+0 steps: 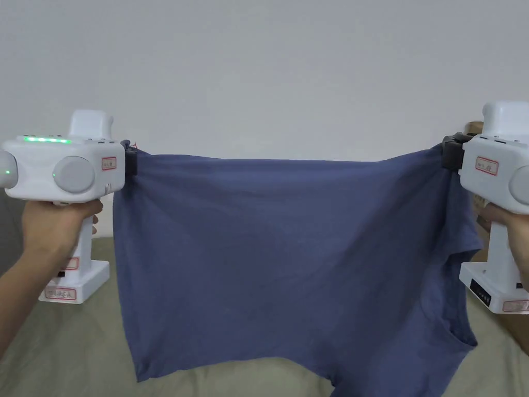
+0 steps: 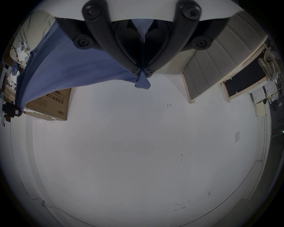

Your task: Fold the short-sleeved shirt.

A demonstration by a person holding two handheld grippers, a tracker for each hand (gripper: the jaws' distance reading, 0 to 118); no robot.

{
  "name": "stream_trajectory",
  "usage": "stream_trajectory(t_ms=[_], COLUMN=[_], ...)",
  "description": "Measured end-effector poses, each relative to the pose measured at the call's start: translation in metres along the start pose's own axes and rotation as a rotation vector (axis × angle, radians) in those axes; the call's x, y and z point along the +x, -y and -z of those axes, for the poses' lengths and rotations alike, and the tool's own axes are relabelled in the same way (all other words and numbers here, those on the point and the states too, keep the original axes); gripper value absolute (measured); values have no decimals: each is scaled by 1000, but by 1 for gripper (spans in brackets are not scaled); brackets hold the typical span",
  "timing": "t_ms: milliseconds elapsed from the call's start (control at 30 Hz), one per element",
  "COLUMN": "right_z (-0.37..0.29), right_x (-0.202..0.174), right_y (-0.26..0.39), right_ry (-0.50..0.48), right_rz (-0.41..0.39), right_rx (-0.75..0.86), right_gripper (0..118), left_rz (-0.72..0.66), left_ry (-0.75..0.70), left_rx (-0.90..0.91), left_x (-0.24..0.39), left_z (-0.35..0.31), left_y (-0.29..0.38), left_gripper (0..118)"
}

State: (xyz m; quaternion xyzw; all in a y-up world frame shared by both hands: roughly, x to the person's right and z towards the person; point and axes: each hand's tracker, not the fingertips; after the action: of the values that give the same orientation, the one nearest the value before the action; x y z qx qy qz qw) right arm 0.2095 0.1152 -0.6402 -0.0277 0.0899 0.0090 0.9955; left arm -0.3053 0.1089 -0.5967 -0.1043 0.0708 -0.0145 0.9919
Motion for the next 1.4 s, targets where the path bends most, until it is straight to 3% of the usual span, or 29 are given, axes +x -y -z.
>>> stream_trajectory(t_ms=[200,433,733,1167,1400], right_z=[26,26,-62,-230,-295], right_x=[12,20,15,-7,-8], right_y=[52,149,244,319,359], right_ry=[-20,-42,-65,-112,-126], right_rz=[32,47,95,53,110], right_rx=[-49,-194,-342,-503,-604], right_gripper=[4,4,4,4,4], left_rz=[2,-12,-49,-75,-84], left_ry=[13,35,61,44,13], left_rx=[-36,-214,-342,-533,-627], left_x=[6,11,-4,-13,-17], left_z=[36,47,-10,-160,-216], left_y=[49,139,250,375,422], left_gripper=[2,2,2,2,2])
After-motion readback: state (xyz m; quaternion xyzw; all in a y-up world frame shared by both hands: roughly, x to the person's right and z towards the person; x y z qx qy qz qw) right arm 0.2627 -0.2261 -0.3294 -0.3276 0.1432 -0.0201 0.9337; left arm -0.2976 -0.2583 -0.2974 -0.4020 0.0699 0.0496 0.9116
